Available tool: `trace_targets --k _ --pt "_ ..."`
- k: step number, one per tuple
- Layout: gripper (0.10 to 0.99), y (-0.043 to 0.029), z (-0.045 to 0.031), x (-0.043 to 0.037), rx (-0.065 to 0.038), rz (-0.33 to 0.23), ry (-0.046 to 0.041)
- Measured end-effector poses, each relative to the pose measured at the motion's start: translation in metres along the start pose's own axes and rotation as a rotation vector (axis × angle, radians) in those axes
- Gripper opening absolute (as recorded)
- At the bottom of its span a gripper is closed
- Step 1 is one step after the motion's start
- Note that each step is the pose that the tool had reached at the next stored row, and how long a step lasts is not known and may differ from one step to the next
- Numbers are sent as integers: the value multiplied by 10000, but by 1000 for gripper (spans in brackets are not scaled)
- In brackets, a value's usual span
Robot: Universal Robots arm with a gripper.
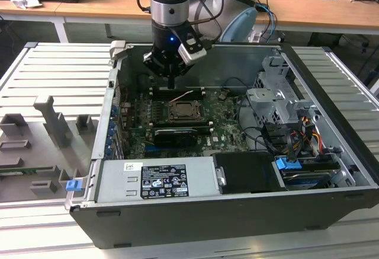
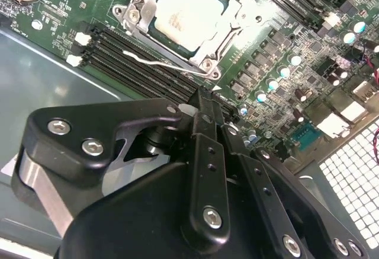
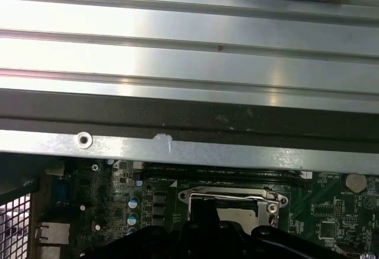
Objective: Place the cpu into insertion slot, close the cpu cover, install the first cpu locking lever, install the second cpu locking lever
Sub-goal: 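Install the first cpu locking lever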
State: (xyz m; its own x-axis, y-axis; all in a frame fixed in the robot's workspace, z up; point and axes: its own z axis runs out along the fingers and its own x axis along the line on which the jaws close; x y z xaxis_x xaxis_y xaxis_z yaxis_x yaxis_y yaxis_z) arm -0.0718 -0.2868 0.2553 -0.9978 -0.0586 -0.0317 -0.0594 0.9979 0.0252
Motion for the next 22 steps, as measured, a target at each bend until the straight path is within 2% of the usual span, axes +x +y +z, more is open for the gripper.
trace_targets --k 22 --pt "106 -7 7 -109 0 0 0"
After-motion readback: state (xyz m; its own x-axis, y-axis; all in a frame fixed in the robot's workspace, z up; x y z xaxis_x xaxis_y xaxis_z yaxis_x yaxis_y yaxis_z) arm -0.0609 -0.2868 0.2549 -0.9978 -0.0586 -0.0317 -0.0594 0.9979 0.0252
